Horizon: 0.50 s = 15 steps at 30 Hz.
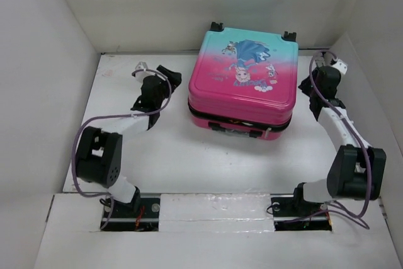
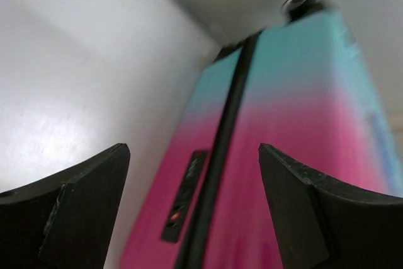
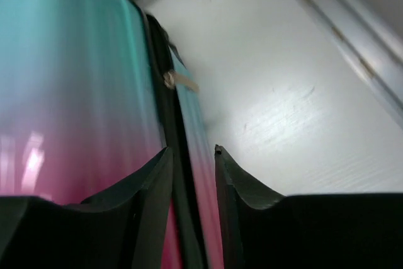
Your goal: Pack the luggage
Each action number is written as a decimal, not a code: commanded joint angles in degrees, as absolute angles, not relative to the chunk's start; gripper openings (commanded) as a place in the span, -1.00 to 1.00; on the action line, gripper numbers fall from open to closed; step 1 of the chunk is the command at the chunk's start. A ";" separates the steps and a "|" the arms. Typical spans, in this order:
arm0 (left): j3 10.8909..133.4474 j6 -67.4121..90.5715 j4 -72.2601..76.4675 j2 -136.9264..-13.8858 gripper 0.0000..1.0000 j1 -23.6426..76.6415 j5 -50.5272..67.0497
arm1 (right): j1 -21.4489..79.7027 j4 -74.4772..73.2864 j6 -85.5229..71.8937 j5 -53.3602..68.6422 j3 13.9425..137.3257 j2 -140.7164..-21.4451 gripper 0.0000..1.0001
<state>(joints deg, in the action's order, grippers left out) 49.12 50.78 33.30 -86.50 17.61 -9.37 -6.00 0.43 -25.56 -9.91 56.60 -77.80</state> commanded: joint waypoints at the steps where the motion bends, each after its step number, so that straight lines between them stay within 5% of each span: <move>1: 51.33 52.03 32.87 -88.85 0.58 18.11 -2.11 | -6.77 4.22 -27.42 -1.33 56.25 -78.92 -0.21; 9: 51.16 51.33 34.10 -93.60 0.45 23.37 -0.70 | 0.60 5.36 -21.54 16.51 64.06 -94.20 -0.21; 15: 38.53 52.65 38.41 -83.86 0.34 25.75 -2.46 | 9.92 -2.44 -14.52 26.10 77.77 -107.20 -0.27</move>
<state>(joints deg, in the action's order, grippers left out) 43.38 52.97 34.04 -90.43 20.23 -7.99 -4.03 0.51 -16.47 5.65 72.10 -101.82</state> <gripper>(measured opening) 0.674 0.367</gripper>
